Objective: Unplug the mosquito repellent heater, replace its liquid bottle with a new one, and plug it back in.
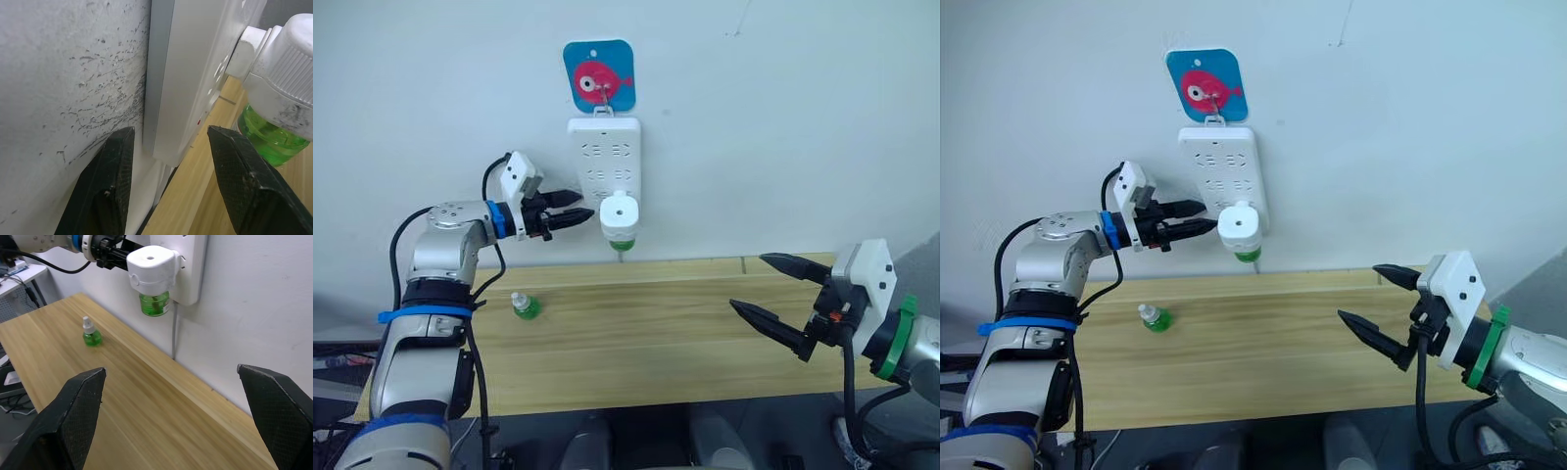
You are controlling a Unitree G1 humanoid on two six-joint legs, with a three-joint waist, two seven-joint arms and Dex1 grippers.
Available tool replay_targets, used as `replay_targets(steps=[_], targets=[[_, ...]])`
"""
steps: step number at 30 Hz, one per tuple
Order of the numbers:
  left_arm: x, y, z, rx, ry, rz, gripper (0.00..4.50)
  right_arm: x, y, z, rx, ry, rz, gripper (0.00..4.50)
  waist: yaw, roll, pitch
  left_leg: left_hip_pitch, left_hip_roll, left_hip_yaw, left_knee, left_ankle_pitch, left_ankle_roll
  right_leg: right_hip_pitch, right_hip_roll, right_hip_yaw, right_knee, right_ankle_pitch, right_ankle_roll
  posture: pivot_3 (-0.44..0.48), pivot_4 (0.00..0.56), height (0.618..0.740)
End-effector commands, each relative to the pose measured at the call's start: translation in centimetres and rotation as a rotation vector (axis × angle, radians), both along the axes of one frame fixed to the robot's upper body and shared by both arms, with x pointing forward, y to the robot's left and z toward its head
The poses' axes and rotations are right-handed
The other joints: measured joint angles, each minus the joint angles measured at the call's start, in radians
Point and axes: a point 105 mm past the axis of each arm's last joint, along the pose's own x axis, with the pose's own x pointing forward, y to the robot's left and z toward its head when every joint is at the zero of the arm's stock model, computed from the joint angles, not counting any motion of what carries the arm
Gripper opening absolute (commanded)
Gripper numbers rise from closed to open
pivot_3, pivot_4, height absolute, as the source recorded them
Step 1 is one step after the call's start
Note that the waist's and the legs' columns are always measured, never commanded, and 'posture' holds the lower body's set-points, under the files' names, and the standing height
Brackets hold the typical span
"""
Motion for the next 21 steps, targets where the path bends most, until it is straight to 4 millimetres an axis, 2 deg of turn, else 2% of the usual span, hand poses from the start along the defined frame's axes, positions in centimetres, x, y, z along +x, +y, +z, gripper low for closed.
replay_targets(steps=[1, 6, 12, 17, 21], targets=[[0.5, -0.8, 1.9, 0.009, -0.071, -0.029, 2.48, -0.4, 0.7, 0.9, -0.001, -0.039, 0.026, 4.5, 0.001, 0.0, 0.002, 0.0, 0.0, 0.0, 0.0, 0.001, 0.0, 0.0, 0.0, 0.0, 0.0, 0.001, 0.0, -0.238, 0.214, 0.74], [0.5, -2.0, 2.7, 0.012, -0.073, -0.106, 2.48, -0.5, 0.8, 1.0, -0.002, -0.031, 0.025, 4.5, 0.003, -0.002, 0.01, 0.0, -0.001, -0.001, 0.0, 0.003, 0.0, 0.0, 0.0, -0.001, 0.0, 0.002, 0.0, -0.239, 0.216, 0.74], [1.2, -1.7, 3.6, 0.026, -0.131, -0.078, 2.48, -0.6, 0.7, 0.9, -0.006, -0.021, 0.029, 4.5, 0.008, -0.003, 0.014, -0.002, -0.001, -0.003, 0.0, 0.004, -0.001, 0.0, 0.0, -0.003, 0.0, 0.002, 0.0, -0.243, 0.213, 0.74], [0.2, -3.1, 3.5, 0.037, -0.134, -0.167, 2.48, -0.7, 0.6, 0.7, -0.001, -0.009, 0.037, 4.5, 0.009, -0.005, 0.016, -0.002, 0.0, -0.003, 0.0, 0.006, -0.001, 0.0, 0.0, -0.003, 0.0, 0.004, 0.0, -0.241, 0.209, 0.74], [1.1, -3.3, 4.8, 0.031, -0.221, -0.105, 2.48, -0.7, 0.6, 0.6, -0.003, -0.004, 0.044, 4.5, 0.013, -0.005, 0.017, -0.004, -0.001, -0.003, -0.001, 0.006, -0.001, -0.001, -0.001, -0.004, -0.001, 0.004, 0.0, -0.24, 0.206, 0.74]])
